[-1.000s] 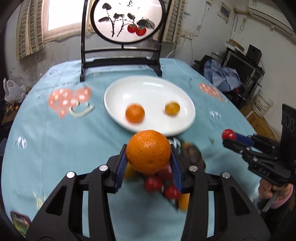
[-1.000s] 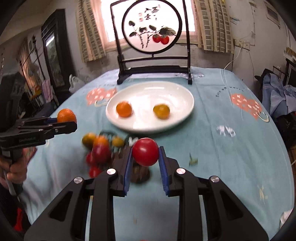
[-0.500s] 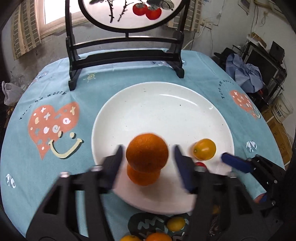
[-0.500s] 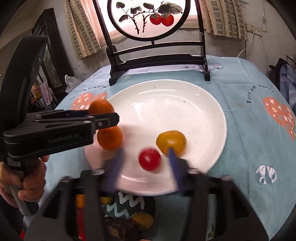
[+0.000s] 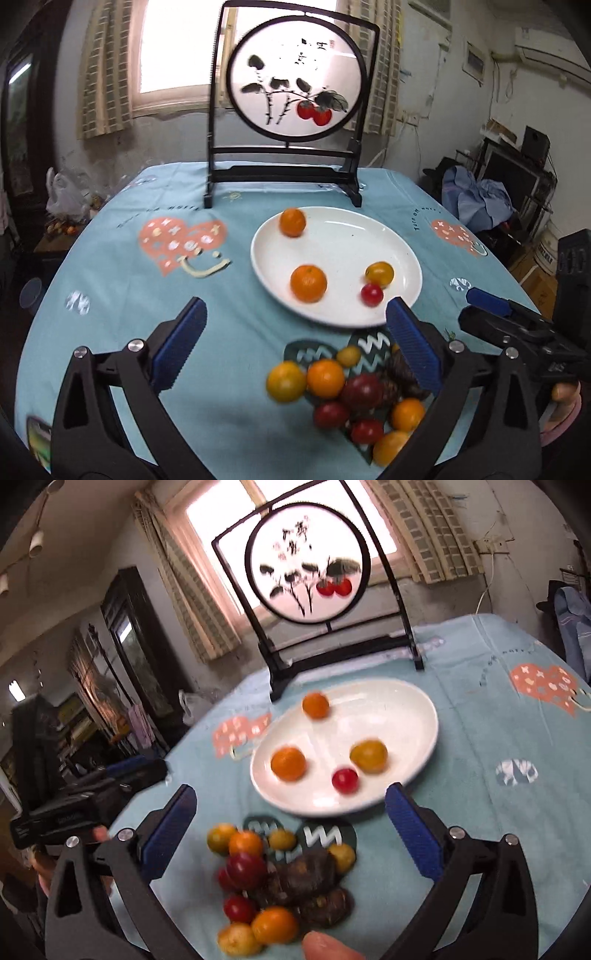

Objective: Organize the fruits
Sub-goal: 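Lower the orange and red tomato onto the white plate and open both tools, then grasp the dark brown round fruit with the right tool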

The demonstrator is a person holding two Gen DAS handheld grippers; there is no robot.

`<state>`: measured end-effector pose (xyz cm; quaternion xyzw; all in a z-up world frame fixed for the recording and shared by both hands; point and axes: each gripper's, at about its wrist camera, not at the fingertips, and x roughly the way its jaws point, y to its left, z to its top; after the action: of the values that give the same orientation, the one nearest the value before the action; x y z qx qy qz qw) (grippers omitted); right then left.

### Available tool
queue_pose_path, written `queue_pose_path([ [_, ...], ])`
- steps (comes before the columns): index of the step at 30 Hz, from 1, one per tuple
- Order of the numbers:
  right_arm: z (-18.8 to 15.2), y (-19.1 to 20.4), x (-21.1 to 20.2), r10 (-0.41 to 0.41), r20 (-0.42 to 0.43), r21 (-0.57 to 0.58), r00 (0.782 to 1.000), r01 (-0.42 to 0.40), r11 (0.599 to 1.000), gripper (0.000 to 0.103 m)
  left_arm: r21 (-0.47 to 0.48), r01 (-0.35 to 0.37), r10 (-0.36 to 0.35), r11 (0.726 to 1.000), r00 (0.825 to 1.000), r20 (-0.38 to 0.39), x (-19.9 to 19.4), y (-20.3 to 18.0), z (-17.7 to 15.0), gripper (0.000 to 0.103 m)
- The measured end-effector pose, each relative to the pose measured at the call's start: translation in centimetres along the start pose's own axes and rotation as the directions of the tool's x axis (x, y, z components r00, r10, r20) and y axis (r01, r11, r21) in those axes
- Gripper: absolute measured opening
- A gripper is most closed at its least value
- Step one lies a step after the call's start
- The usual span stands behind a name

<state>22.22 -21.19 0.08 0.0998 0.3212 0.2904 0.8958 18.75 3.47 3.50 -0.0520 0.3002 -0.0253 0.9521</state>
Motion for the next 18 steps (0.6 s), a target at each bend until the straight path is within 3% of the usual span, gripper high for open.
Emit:
queue_pose_path([
  [2, -0.9, -0.1, 0.3, -0.068, -0.025, 0.004, 0.997, 0.068, 0.998, 0.102, -0.004, -0.005, 0.005, 1.0, 1.0, 0.007, -0.6, 0.2, -1.8, 0.1],
  [5, -2.0, -0.3, 1.0, -0.08, -0.058, -0.009, 0.995, 0.08, 0.997, 0.102, 0.001, -0.005, 0.005, 1.0, 1.0, -0.017, -0.3, 0.6, -4.4, 0.1],
  [8, -2.5, 0.1, 1.3, -0.127, -0.062, -0.054, 0.99, 0.124, 0.991, 0.101, 0.01, -0.058, 0.059, 0.998, 0.996, -0.066, 0.2, 1.1, -6.2, 0.1],
  [11, -2.9, 0.8, 1.6, -0.142, -0.076, -0.107, 0.987, 0.133, 0.985, 0.093, -0.003, -0.088, 0.088, 0.996, 0.994, -0.059, 0.2, 1.7, -6.4, 0.1],
  [18, -4.5, 3.2, 3.2, -0.225, -0.102, -0.306, 0.969, 0.185, 0.934, 0.077, -0.024, -0.059, 0.057, 0.998, 0.995, -0.086, 0.3, 1.9, -6.6, 0.1],
])
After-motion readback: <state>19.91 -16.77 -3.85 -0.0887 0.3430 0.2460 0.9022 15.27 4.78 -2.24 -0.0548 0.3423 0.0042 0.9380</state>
